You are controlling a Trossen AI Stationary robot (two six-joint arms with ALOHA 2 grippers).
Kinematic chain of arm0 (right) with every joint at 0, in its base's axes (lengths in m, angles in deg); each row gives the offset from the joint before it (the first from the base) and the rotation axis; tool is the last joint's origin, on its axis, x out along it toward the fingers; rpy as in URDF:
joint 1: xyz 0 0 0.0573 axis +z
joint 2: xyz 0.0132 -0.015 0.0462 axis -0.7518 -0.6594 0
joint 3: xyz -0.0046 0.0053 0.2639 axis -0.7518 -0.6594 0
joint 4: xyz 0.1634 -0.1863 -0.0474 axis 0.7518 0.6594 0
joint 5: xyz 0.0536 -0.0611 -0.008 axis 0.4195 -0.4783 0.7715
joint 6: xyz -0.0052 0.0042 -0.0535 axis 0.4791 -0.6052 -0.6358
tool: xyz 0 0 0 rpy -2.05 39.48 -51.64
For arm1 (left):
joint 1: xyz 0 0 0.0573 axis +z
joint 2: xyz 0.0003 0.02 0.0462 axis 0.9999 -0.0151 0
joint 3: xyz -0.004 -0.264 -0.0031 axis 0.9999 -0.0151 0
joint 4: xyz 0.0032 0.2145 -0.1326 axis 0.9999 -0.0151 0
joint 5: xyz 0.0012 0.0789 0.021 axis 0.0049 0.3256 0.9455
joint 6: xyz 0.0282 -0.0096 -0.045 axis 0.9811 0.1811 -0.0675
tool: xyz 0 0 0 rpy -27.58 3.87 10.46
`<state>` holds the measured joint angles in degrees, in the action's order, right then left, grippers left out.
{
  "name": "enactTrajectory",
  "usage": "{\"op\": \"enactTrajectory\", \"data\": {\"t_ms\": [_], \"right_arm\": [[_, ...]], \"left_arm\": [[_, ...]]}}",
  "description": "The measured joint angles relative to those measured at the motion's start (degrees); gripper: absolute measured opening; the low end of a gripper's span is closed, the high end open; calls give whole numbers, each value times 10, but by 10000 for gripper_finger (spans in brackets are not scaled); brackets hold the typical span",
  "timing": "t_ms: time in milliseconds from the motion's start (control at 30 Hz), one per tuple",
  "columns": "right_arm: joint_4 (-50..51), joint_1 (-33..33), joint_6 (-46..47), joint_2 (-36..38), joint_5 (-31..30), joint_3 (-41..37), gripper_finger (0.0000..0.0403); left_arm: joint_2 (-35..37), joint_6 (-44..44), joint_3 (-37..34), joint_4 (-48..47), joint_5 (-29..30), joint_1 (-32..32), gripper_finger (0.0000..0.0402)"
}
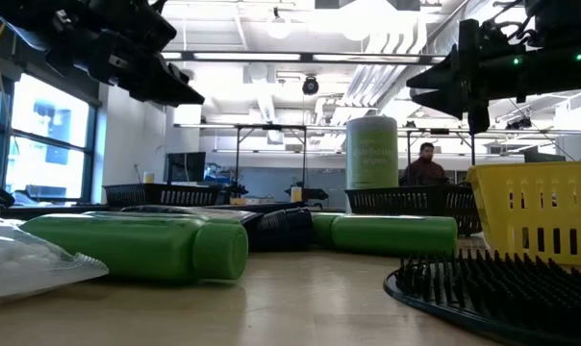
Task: Pick & Place Travel size toiletries
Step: Put the shampoo bottle into the top right black bin
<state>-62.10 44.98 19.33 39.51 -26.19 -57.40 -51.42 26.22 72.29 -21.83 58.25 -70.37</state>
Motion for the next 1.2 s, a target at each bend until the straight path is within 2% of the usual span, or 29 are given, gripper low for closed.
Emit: {"op": "enactTrajectory", "data": {"t_ms": [200,333,400,600,733,867,1067,1200], "right_arm": [[-3,0,-112,0,0,0,179],[-20,-1,-205,0,-1,0,179],[-27,-8,-234,0,-1,0,179],[-41,-19,-238,0,3,0,179],[-36,-19,-234,0,39,3,179],[29,-10,-234,0,49,47,179],[212,7,-231,-22,47,148,179],[267,16,-202,-50,47,196,179]], "left_arm": [[0,-2,0,14,0,0,0],[0,-37,1,30,3,0,0],[0,-57,1,39,24,0,0],[0,-85,1,59,98,0,0],[0,-86,1,59,131,0,0],[0,-66,1,59,134,0,0],[0,-53,1,59,135,0,0],[4,-46,1,55,135,0,0]]}}
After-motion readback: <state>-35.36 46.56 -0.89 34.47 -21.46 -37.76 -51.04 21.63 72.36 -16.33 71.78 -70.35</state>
